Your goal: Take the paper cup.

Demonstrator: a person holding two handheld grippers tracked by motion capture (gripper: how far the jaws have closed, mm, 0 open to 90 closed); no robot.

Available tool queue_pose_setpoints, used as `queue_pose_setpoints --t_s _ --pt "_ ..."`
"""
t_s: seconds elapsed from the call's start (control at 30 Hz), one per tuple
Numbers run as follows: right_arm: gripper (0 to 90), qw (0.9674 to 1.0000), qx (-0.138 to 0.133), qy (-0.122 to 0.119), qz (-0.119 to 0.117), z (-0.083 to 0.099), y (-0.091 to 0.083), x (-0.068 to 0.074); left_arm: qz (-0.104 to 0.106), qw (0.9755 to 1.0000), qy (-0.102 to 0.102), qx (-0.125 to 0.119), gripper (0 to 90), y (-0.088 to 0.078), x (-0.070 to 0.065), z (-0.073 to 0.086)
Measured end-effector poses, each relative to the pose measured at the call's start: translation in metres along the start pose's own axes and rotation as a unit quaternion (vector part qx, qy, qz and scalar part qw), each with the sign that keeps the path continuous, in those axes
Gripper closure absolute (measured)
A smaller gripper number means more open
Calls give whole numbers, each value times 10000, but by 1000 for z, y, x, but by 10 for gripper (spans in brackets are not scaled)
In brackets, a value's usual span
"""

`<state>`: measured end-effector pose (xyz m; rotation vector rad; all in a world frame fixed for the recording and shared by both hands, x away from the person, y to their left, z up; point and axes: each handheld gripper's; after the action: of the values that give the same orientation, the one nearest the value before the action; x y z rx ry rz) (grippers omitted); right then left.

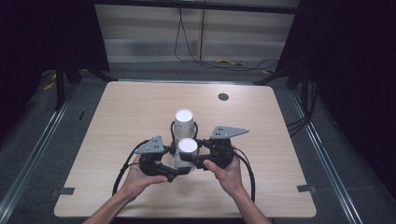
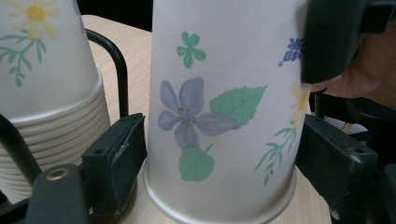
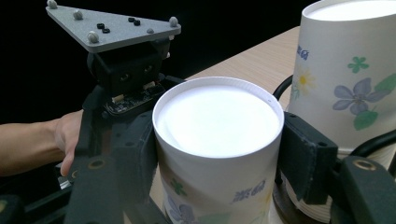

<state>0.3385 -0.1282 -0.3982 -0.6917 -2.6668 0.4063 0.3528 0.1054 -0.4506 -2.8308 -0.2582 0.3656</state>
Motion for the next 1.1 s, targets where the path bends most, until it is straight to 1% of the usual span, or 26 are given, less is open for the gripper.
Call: queue_pose_setpoints --t_s 0.2,0.3,0.33,0.37,0.43,0.5,0.53,0.63,0.73,0.83,0.87,0.9,1.1 --pt "352 10000 -34 6 -15 0 1 1 33 10000 -48 -58 209 0 0 0" --pt "352 10000 -34 -3 -41 0 2 2 -20 10000 -26 -56 199 0 0 0" --pt "352 10000 -44 -57 -8 1 3 2 42 10000 1 -52 224 0 0 1" --pt "352 10000 -44 -57 -8 1 3 2 42 10000 1 -52 237 0 0 1" --pt "352 10000 -91 -40 4 1 2 3 52 9999 -50 -85 232 -1 1 0" --pt "351 9999 -120 -42 -4 1 2 3 66 9999 -16 -106 241 -2 0 0" --pt "350 9999 -115 -34 -16 1 2 3 47 10000 21 -71 250 -2 0 0" --pt "344 9999 -98 -20 -16 1 3 3 53 10000 15 -59 267 -3 0 0" --pt "331 9999 -92 34 -42 1 4 2 33 10000 56 3 278 -5 1 0" --pt "322 10000 -64 36 -7 1 4 1 24 10000 46 53 278 -5 1 1" --pt "309 10000 -34 5 75 2 4 1 22 9999 49 85 278 -5 2 2" --pt "301 10000 -35 24 82 2 4 1 28 9999 35 90 280 -5 2 2" --pt "271 10000 -69 52 28 1 4 0 33 9999 55 129 282 -6 2 2"
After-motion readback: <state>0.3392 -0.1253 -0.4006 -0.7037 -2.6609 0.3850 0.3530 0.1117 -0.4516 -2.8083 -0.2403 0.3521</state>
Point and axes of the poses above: each handheld gripper's, and its own axes: y roughly forward along the jaws, z roughly out of its underside, x roughly to its left, and after that the axes turned 2 degrees about z, right-handed
